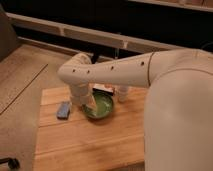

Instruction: Knock the bottle over

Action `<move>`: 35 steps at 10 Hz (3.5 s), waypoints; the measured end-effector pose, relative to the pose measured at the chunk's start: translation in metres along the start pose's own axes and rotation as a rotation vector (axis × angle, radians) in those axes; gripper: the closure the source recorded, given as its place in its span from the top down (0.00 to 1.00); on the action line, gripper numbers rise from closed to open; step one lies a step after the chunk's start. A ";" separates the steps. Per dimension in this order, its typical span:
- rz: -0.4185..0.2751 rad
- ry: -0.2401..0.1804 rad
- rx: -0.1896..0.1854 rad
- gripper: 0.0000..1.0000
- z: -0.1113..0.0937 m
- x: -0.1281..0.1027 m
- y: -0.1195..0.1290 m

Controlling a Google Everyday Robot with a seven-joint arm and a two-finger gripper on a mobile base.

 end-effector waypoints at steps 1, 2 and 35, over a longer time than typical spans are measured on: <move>0.000 0.000 0.000 0.65 0.000 0.000 0.000; 0.000 0.000 0.000 0.65 0.000 0.000 0.000; -0.217 0.085 0.022 0.65 0.065 -0.076 0.053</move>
